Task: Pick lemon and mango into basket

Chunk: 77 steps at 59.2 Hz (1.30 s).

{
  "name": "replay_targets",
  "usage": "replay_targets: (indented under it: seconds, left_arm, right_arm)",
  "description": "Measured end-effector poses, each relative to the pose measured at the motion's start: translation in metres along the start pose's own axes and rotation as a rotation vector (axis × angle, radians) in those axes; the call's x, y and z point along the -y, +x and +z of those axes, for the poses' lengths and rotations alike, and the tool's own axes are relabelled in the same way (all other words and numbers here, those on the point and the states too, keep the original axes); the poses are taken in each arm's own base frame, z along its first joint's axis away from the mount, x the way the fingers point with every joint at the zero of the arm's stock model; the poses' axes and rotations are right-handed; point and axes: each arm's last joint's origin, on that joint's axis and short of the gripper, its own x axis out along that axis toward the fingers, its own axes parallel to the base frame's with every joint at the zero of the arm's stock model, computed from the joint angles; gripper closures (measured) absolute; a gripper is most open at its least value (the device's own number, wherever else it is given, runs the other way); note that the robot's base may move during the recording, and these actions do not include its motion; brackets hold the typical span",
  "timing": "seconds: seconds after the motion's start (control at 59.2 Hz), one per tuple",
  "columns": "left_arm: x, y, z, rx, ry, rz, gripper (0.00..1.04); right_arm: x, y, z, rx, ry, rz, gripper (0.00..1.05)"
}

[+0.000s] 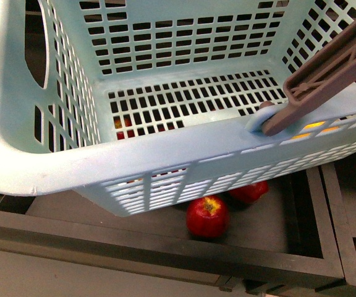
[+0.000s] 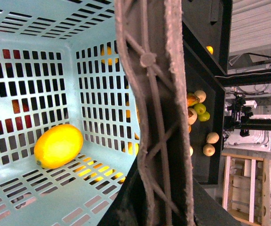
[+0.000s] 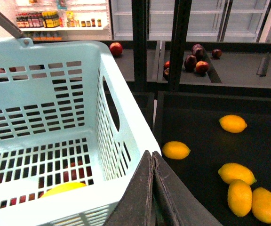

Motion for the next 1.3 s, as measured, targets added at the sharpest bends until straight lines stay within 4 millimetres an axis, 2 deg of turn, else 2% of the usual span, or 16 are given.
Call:
replay_targets:
  seconds: [0.152, 0.321, 0.524, 0.76, 1.3]
  left_arm:
    - [0.0001, 0.0, -0.0002, -0.004, -0.001, -0.002, 0.99]
    - [0.0001, 0.0, -0.0002, -0.002, -0.001, -0.001, 0.99]
    - [0.0001, 0.0, -0.0002, -0.004, -0.001, -0.002, 0.99]
    - [0.0026, 0.0004, -0.0048, -0.036, -0.003, -0.019, 0.99]
    - [0.0005, -0.0001, -0.0008, -0.005, -0.001, -0.003, 0.99]
  right_arm:
    - [0.0, -0.0024, -0.0022, 0.001, -0.002, 0.0, 0.79]
    - [-0.0001, -0.0024, -0.0022, 0.001, -0.002, 0.0, 0.39]
    - [-0.0001, -0.0024, -0.0022, 0.001, -0.001, 0.0, 0.07]
    - [0.0, -0.0026, -0.0019, 0.003, -0.001, -0.003, 0.09]
    - [-0.0002, -0.003, -0.0022, 0.004, -0.002, 0.002, 0.09]
